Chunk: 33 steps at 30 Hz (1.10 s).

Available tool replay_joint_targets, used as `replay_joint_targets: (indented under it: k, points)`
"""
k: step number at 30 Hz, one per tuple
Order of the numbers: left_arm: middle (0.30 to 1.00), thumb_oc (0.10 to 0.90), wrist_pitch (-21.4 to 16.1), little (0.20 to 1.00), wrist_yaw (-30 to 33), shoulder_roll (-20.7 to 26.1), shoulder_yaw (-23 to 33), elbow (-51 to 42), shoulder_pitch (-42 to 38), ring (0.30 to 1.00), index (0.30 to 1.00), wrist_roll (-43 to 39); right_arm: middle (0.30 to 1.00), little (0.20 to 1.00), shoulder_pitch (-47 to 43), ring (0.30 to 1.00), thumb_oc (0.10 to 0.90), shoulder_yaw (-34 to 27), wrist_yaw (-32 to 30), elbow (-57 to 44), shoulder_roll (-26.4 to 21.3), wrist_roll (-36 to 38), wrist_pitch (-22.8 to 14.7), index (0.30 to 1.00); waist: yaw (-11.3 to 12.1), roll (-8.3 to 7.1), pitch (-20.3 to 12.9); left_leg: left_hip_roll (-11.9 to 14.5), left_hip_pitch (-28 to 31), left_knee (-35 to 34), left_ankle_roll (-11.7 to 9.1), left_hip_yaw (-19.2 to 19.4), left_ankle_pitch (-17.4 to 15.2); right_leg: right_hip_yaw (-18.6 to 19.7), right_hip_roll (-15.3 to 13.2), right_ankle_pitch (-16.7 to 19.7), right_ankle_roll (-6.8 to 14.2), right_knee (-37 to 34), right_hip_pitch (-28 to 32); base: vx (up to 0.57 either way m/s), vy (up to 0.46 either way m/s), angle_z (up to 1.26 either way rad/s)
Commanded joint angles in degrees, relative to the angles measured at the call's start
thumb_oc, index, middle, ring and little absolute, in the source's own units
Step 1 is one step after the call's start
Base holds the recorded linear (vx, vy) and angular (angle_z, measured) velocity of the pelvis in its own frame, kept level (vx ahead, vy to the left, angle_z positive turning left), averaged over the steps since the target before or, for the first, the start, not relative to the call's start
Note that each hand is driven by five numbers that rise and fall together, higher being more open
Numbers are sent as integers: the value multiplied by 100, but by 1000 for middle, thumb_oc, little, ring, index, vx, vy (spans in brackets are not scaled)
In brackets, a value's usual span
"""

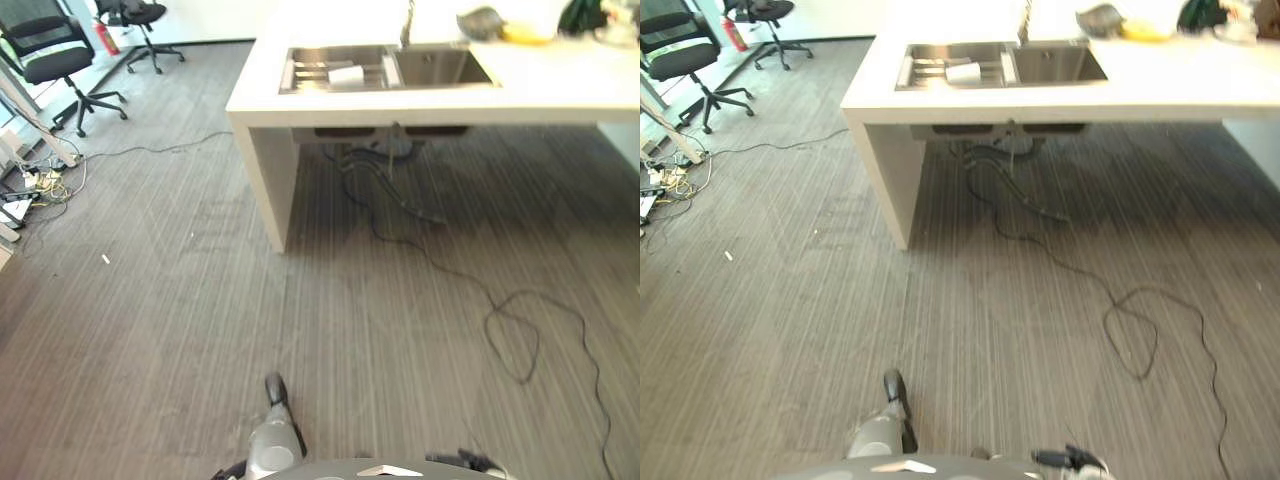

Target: Place the dishes in the dishwasher.

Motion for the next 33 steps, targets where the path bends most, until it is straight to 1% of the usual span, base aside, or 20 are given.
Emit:
replay_joint_targets:
  k: [1, 4, 5, 6, 10, 11, 12, 16, 17, 18, 21, 22, 23, 24, 26, 28, 29, 30, 31, 33]
  points:
    - [900, 800, -514, 900, 237, -498, -729, -1245, -277, 900, 900, 369, 900, 900, -113, 900, 800, -118, -40, -441, -112, 35, -218, 900, 1, 107, -264, -253, -32, 35, 226, 22, -81, -208, -781, -586, 1065, 1481, 245, 321, 148, -44]
    - [900, 800, -513, 900, 238, -500, -731, -1247, -276, 900, 900, 369, 900, 900, -111, 900, 800, -119, -40, -441, -114, 35, -218, 900, 11, 115, -274, -242, -40, 35, 225, 28, -79, -197, -773, -578, 1062, 1480, 232, 61, 35, -25]
    - [900, 800, -625, 900, 389, -398, -1039, -1919, -306, 900, 900, 718, 900, 900, -98, 900, 800, -103, -89, -525, -95, 27, -269, 900, -37, 55, -264, -415, 61, 35, 321, 18, -195, -230, -894, -293, 1196, 1921, 86, 343, 199, -5]
    - [900, 800, -694, 900, 694, 41, -1467, -4307, -347, 900, 900, 1448, 900, 900, -23, 900, 800, -114, -139, -855, -91, -31, -368, 900, -63, 3, -218, -701, 304, 34, 581, -71, -561, -243, -1118, 916, 1547, 3278, -490, 342, 200, 7]
    - [900, 800, -690, 900, 696, 40, -1470, -4314, -340, 900, 900, 1449, 900, 900, -17, 900, 800, -115, -139, -857, -92, -31, -367, 900, -48, 13, -237, -688, 290, 34, 579, -60, -561, -229, -1107, 925, 1544, 3274, -511, 139, 68, 62]
    - [900, 800, -591, 900, 966, 706, -1695, -5405, -1035, 900, 900, 2974, 900, 900, 40, 900, 800, -241, -180, -1139, -78, 45, -462, 900, -367, 80, -7, -789, 777, 34, 735, -294, -897, -90, -1109, 1268, 1644, 4572, -1198, 787, 210, 3]
    - [900, 800, -754, 900, 1777, 1244, -1545, -5146, -2222, 900, 900, 4076, 900, 900, 139, 900, 800, -6, -63, -1145, -77, -78, -525, 900, -834, 237, 142, -776, 1213, 34, 646, -396, -1135, -54, -1029, 676, 1378, 4234, -2102, 787, 210, 5]
    - [900, 800, -757, 900, 1778, 1242, -1545, -5141, -2228, 900, 900, 4076, 900, 900, 134, 900, 800, -8, -62, -1143, -79, -78, -526, 900, -832, 247, 142, -765, 1207, 34, 644, -396, -1134, -57, -1018, 687, 1375, 4220, -2102, 247, -25, 24]
    - [900, 800, -786, 900, 2034, 1595, -1502, -5672, -2729, 900, 900, 4719, 900, 900, 340, 900, 800, -29, -34, -1040, -187, -141, -518, 900, -1124, 151, -24, -855, 1493, 34, 410, -481, -1410, -21, -1231, 269, 1227, 2003, -2227, 520, -183, 44]
    - [900, 800, -774, 900, 2038, 1600, -1496, -5687, -2721, 900, 900, 4729, 900, 900, 335, 900, 800, -23, -34, -1037, -181, -141, -520, 900, -1159, 172, -18, -819, 1483, 34, 401, -511, -1382, -77, -1194, 373, 1212, 1835, -2139, 520, -183, 51]
    - [900, 800, -773, 900, 2038, 1600, -1495, -5687, -2721, 900, 900, 4729, 900, 900, 334, 900, 800, -22, -34, -1037, -182, -141, -520, 900, -1168, 176, -11, -815, 1489, 34, 400, -519, -1382, -87, -1191, 380, 1211, 1820, -2121, 118, -85, 57]
    - [900, 800, -736, 900, 2110, 1729, -1502, -5911, -2866, 900, 900, 5284, 900, 900, 499, 900, 800, -138, -6, -763, -167, -215, -393, 900, -1342, 68, -168, -821, 1788, 34, 276, -587, -1612, 54, -1270, 745, 1353, 979, -2166, 358, -250, -15]
    - [900, 800, -736, 900, 2110, 1729, -1502, -5911, -2866, 900, 900, 5284, 900, 900, 499, 900, 800, -138, -6, -763, -167, -215, -393, 900, -1342, 68, -168, -821, 1788, 34, 276, -587, -1612, 54, -1270, 745, 1353, 979, -2166, 662, -426, -34]
    - [900, 800, -612, 900, 2072, 1833, -1251, -6205, -2675, 900, 900, 5624, 900, 900, 633, 900, 800, -44, 228, -586, -297, -510, -303, 900, -1285, 125, -398, -813, 2005, 36, 203, -598, -1553, 64, -1164, 865, 1250, 405, -1517, 372, -258, -3]
    - [900, 800, -633, 900, 2028, 1878, -1089, -6408, -2576, 900, 900, 5667, 900, 900, 563, 900, 800, -63, 276, -549, -426, -585, -305, 900, -1271, 169, -405, -747, 2041, 221, 127, -594, -1587, -31, -1117, 831, 1192, 263, -1302, 263, -204, -14]
    - [900, 800, -631, 900, 2027, 1878, -1086, -6413, -2572, 900, 900, 5668, 900, 900, 563, 900, 800, -61, 277, -548, -428, -585, -305, 900, -1277, 170, -400, -745, 2043, 226, 126, -598, -1591, -37, -1115, 833, 1192, 257, -1293, 99, -126, -8]
    - [900, 800, -680, 900, 1981, 2018, -967, -6565, -2439, 900, 900, 5747, 900, 900, 394, 900, 800, -135, 336, -644, -591, -496, -325, 900, -1241, 213, -306, -548, 1872, 1064, -107, -617, -1445, -35, -987, 671, 1041, 239, -1056, 140, -230, -1]
    - [900, 800, -675, 900, 1974, 2021, -949, -6578, -2434, 900, 900, 5749, 900, 900, 379, 900, 800, -127, 339, -640, -596, -493, -324, 900, -1258, 218, -308, -525, 1813, 1129, -120, -628, -1450, -43, -974, 695, 1020, 237, -1081, 243, -433, -16]
    - [900, 800, -695, 900, 1903, 2145, -917, -6777, -2426, 900, 900, 5768, 900, 900, 239, 900, 800, -205, 386, -744, -733, -307, -358, 900, -1215, 138, -126, -186, 1345, 2400, -445, -597, -875, -40, -939, 497, 820, 215, -871, 79, -226, -34]
    - [900, 800, -689, 900, 1896, 2147, -911, -6787, -2429, 900, 900, 5767, 900, 900, 230, 900, 800, -206, 388, -743, -733, -306, -357, 900, -1244, 163, -123, -130, 1259, 2528, -466, -646, -922, -71, -902, 496, 801, 218, -883, 42, -112, -31]
